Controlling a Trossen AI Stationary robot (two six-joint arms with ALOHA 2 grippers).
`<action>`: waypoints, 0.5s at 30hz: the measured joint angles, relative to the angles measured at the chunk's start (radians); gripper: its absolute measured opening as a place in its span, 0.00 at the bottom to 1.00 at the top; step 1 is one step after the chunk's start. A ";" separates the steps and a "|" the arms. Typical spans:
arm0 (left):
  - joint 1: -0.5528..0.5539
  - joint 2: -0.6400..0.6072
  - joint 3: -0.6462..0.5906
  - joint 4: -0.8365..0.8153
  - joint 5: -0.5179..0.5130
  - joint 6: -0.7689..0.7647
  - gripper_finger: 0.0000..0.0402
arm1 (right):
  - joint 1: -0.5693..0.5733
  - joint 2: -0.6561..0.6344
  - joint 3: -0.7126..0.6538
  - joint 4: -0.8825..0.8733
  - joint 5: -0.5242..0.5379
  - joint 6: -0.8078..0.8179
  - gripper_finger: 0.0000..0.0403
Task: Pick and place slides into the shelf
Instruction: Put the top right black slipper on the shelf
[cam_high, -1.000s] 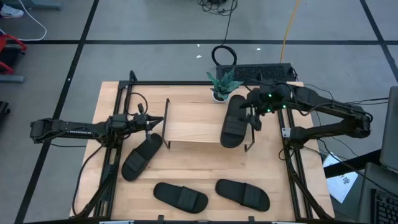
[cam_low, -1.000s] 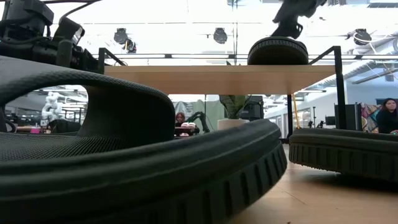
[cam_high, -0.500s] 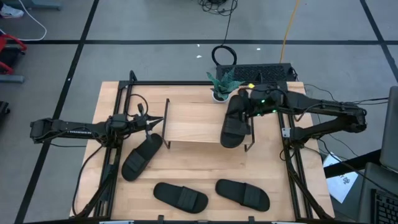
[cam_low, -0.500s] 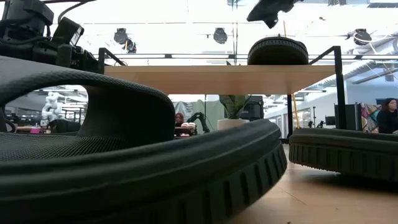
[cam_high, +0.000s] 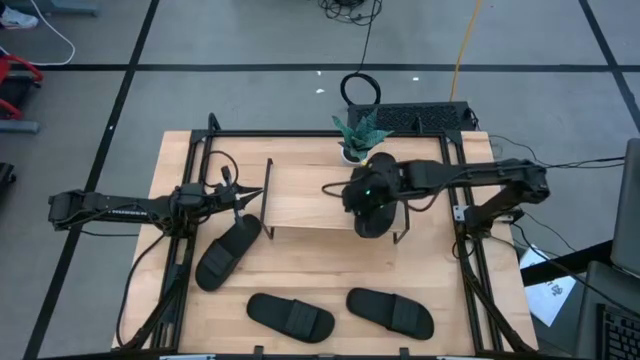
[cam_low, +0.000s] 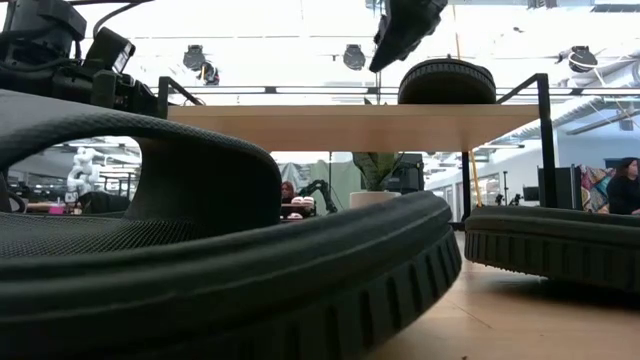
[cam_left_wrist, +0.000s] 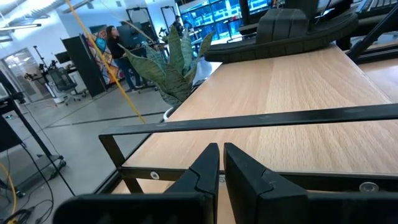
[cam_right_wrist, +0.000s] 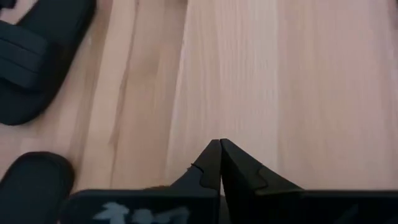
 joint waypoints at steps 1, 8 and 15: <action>0.000 0.000 0.000 0.000 0.000 0.000 0.08 | 0.006 0.004 0.005 -0.005 0.000 0.001 0.00; 0.000 0.000 0.000 0.000 0.000 -0.002 0.08 | 0.035 0.023 0.004 -0.071 0.007 0.032 0.00; 0.000 0.000 0.000 0.000 0.000 -0.004 0.08 | 0.047 0.062 0.004 -0.081 0.003 0.040 0.00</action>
